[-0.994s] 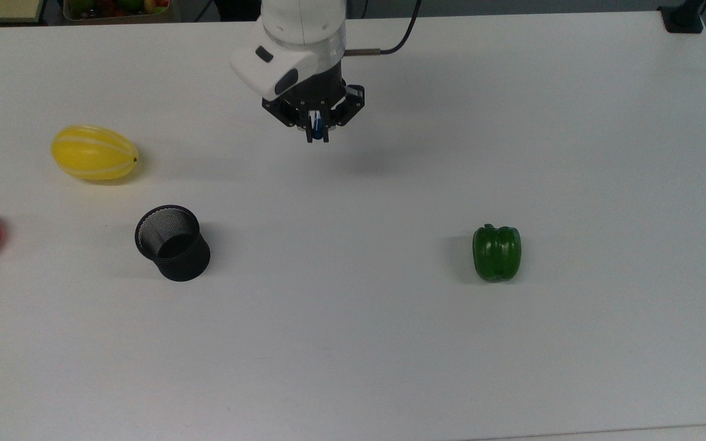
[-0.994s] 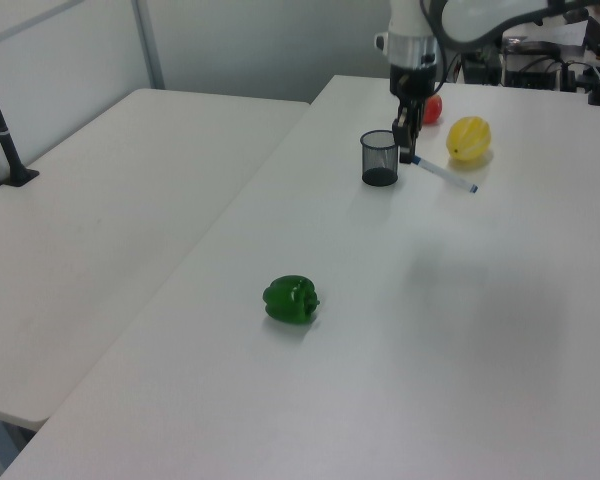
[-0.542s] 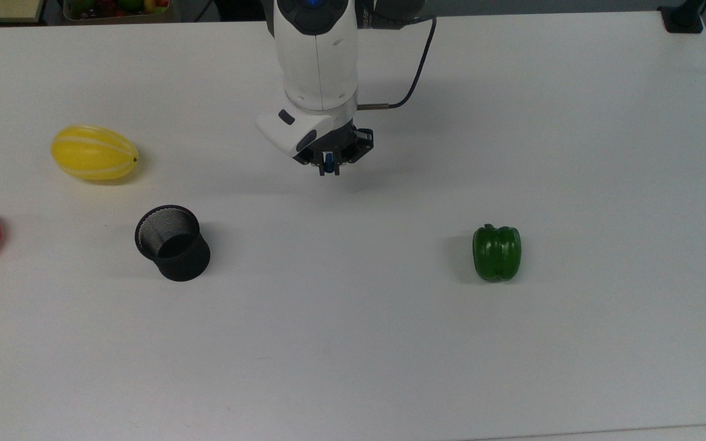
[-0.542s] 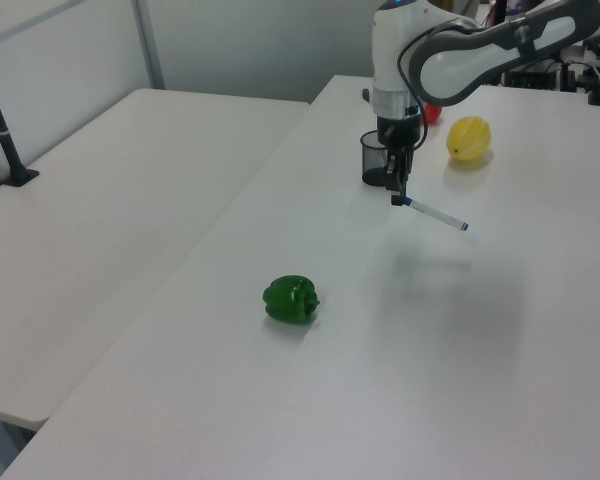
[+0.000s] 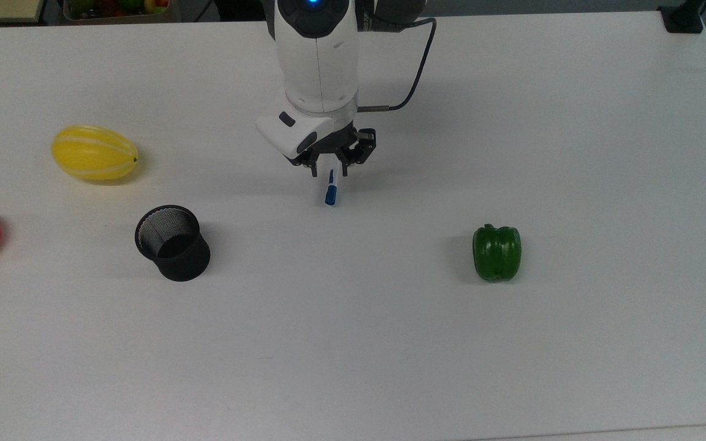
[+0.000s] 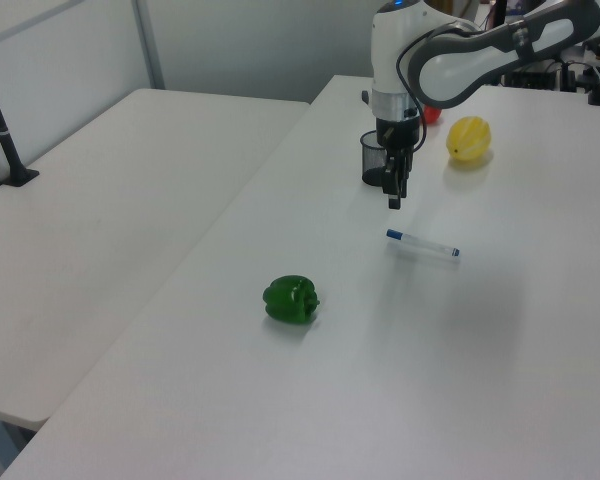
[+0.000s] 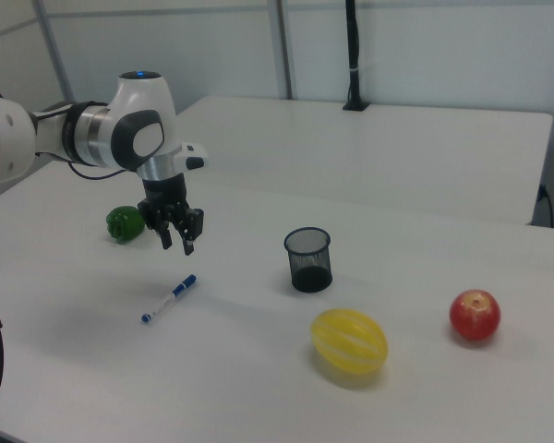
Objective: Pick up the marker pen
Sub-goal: 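Open the gripper, release the marker, and raise the arm away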
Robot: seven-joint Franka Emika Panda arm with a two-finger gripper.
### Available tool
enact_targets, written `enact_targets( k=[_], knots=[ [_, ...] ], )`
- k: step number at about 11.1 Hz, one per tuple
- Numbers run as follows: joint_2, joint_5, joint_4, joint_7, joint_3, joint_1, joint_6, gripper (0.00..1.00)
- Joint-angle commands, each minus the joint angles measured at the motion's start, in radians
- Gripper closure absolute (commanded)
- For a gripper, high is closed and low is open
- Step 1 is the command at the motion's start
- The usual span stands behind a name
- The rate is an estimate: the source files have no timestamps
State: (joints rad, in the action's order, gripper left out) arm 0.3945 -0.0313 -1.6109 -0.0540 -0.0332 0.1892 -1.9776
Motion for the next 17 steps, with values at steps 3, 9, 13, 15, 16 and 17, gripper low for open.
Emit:
enact_targets(
  k=[3,9,13,15,16,17],
  knots=[
    [-0.009,0.001,-0.009,-0.018,-0.001,0.009,-0.017,0.00],
    [-0.162,0.076,0.002,-0.018,-0.004,0.006,0.112,0.00],
    [-0.340,0.082,-0.003,-0.004,-0.014,-0.034,0.331,0.00],
    [-0.388,0.082,-0.006,0.000,-0.014,-0.056,0.374,0.00],
    [-0.391,0.082,-0.006,0.000,-0.014,-0.056,0.379,0.00],
    [-0.391,0.082,-0.004,0.000,-0.014,-0.056,0.379,0.00]
  ],
)
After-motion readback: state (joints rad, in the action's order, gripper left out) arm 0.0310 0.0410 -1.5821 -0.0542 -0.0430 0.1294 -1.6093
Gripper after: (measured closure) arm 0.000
